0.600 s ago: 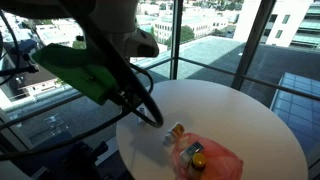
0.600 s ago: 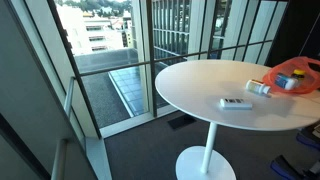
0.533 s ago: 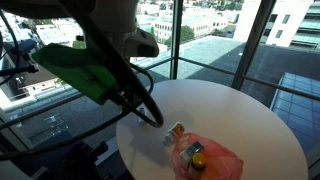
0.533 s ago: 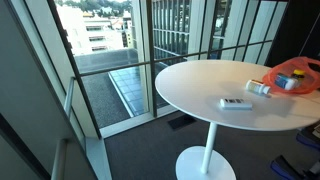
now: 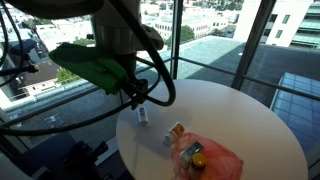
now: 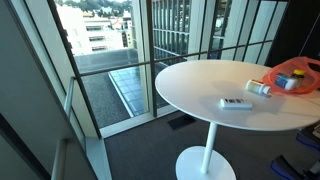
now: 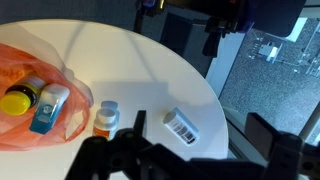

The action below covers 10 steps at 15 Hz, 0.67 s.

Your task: Pick up the white container on the right and put it in the plastic bag.

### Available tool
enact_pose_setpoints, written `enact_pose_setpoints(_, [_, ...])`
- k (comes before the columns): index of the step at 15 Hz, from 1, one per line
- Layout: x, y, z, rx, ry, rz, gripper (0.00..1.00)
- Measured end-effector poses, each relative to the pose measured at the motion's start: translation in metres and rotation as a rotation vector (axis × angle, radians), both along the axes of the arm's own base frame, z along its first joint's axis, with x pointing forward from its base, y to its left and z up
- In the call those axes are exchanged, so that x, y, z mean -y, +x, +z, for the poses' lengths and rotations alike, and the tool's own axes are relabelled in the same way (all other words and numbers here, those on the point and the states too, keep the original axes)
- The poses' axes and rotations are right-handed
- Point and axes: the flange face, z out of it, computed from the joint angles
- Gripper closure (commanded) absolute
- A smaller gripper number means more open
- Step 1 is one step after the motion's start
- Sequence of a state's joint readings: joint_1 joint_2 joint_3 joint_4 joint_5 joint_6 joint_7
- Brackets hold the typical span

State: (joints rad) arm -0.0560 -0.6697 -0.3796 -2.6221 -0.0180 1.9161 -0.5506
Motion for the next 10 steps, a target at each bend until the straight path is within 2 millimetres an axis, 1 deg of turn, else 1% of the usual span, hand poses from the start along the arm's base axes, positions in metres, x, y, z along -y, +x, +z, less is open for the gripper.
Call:
enact_pose_setpoints(6, [0.008, 0.038, -0.006, 0.041, -0.045, -0.027, 0.0])
enact_pose_setpoints(10, [0.017, 0.065, -0.02, 0.064, -0.058, -0.069, 0.0])
